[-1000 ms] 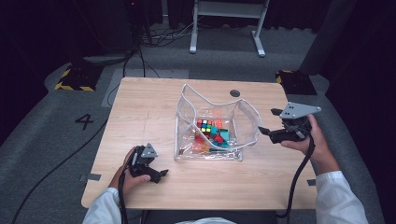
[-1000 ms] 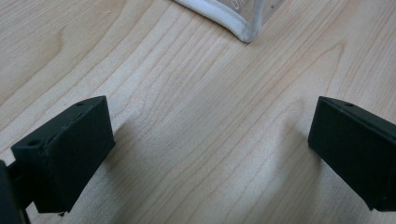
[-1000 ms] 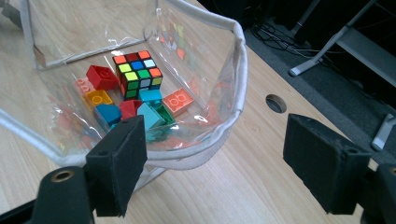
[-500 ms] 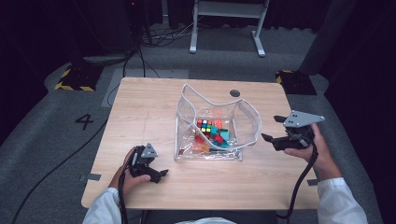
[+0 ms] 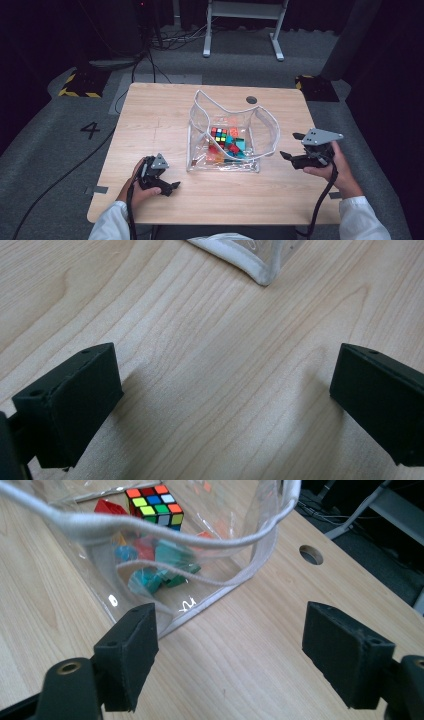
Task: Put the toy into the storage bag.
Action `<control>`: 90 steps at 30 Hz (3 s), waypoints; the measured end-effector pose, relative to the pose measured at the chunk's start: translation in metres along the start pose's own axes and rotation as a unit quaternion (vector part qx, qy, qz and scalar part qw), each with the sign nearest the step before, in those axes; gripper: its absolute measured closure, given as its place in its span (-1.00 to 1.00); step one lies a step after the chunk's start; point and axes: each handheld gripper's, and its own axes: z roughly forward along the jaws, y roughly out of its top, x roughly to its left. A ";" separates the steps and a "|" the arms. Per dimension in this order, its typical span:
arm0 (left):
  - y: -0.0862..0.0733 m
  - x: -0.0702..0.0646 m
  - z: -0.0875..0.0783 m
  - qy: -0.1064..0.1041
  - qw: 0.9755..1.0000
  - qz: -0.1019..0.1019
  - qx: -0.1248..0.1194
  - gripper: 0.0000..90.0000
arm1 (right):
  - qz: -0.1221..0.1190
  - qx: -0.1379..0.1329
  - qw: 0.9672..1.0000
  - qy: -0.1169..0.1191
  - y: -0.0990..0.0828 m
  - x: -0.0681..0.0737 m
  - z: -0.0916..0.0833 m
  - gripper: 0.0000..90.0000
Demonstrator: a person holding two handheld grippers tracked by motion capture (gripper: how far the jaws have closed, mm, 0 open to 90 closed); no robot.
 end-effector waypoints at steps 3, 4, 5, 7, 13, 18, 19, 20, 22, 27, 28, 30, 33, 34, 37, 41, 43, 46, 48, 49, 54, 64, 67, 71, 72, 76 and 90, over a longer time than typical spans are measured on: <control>0.000 0.000 0.000 0.000 1.000 0.000 0.000 -0.99 | -0.002 0.005 1.000 0.001 -0.004 0.002 0.002 -0.49; 0.000 0.000 0.000 0.000 1.000 0.000 0.000 -0.99 | -0.003 0.007 1.000 -0.002 -0.006 0.003 0.003 -0.49; 0.000 0.000 0.000 0.000 1.000 0.000 0.000 -0.99 | -0.005 0.010 1.000 -0.002 -0.007 0.004 0.004 -0.49; 0.000 0.000 0.000 0.000 1.000 0.000 0.000 -0.99 | -0.008 0.018 1.000 -0.002 -0.011 0.005 0.006 -0.49; 0.000 0.000 0.000 0.000 1.000 0.000 0.000 -0.99 | 0.000 0.022 1.000 -0.002 -0.023 0.007 0.012 -0.49; 0.000 0.000 0.000 -0.002 1.000 0.000 0.001 -0.99 | 0.009 0.032 0.999 0.000 -0.036 0.008 0.019 -0.49; 0.000 0.000 0.000 -0.001 1.000 -0.001 0.000 -0.99 | 0.011 0.033 0.999 0.002 -0.038 0.008 0.020 -0.49; 0.000 0.000 0.000 -0.001 1.000 -0.001 0.000 -0.99 | 0.011 0.036 0.999 0.003 -0.040 0.008 0.020 -0.49; 0.000 0.000 0.000 -0.001 1.000 0.000 0.000 -0.99 | 0.014 0.038 0.999 0.005 -0.044 0.008 0.022 -0.49; 0.000 0.000 0.000 -0.001 1.000 -0.001 0.000 -0.99 | 0.018 0.050 0.999 0.008 -0.053 0.010 0.026 -0.50; 0.000 0.000 0.000 -0.001 1.000 0.000 0.001 -0.99 | 0.016 0.050 0.999 0.009 -0.055 0.010 0.027 -0.50; 0.000 0.000 0.000 -0.001 1.000 0.000 0.001 -0.99 | 0.017 0.052 0.998 0.009 -0.059 0.011 0.029 -0.50; 0.000 0.000 0.000 0.000 1.000 0.000 0.000 -0.99 | 0.023 0.059 0.998 0.010 -0.065 0.012 0.031 -0.50; 0.000 0.000 0.000 -0.001 1.000 -0.001 0.000 -0.99 | 0.022 0.060 0.998 0.009 -0.067 0.012 0.032 -0.50; 0.000 0.000 0.000 -0.001 1.000 0.000 0.001 -0.99 | 0.028 0.065 0.997 0.011 -0.072 0.013 0.034 -0.51; 0.000 0.000 0.000 -0.002 1.000 -0.001 0.001 -0.99 | 0.033 0.070 0.997 0.014 -0.080 0.016 0.035 -0.51; 0.000 0.000 0.000 -0.001 1.000 -0.001 0.000 -0.99 | 0.038 0.070 0.997 0.017 -0.084 0.017 0.036 -0.51; 0.000 0.000 0.000 -0.001 1.000 -0.001 0.000 -0.99 | 0.042 0.074 0.996 0.021 -0.092 0.019 0.036 -0.51; 0.000 0.000 0.000 -0.001 1.000 -0.001 0.000 -0.99 | 0.047 0.077 0.996 0.022 -0.096 0.020 0.036 -0.51; 0.000 0.000 0.000 -0.001 1.000 -0.001 0.000 -0.99 | 0.047 0.080 0.995 0.021 -0.099 0.020 0.036 -0.52; 0.000 0.000 0.000 0.000 1.000 -0.001 0.001 -0.99 | 0.065 0.062 0.996 0.024 -0.112 0.022 0.032 -0.51; 0.000 0.000 0.000 0.000 1.000 -0.001 0.001 -0.99 | 0.127 0.042 0.990 0.041 -0.147 0.021 0.022 -0.52; 0.000 0.000 0.000 0.000 1.000 -0.001 0.001 -0.99 | 0.139 0.032 0.989 0.029 -0.154 0.021 0.016 -0.54; 0.000 0.000 0.000 -0.001 1.000 -0.001 0.001 -0.99 | 0.152 0.034 0.988 0.016 -0.163 0.020 0.007 -0.55; 0.000 0.000 0.000 0.000 1.000 -0.001 0.000 -0.99 | 0.154 0.035 0.987 0.012 -0.164 0.020 0.005 -0.55; 0.000 0.000 0.000 0.003 1.000 -0.004 -0.001 -1.00 | 0.154 0.036 0.987 0.007 -0.165 0.020 0.003 -0.55; 0.000 -0.001 0.000 0.000 1.000 -0.005 0.000 -1.00 | 0.157 0.034 0.987 0.008 -0.165 0.020 0.004 -0.55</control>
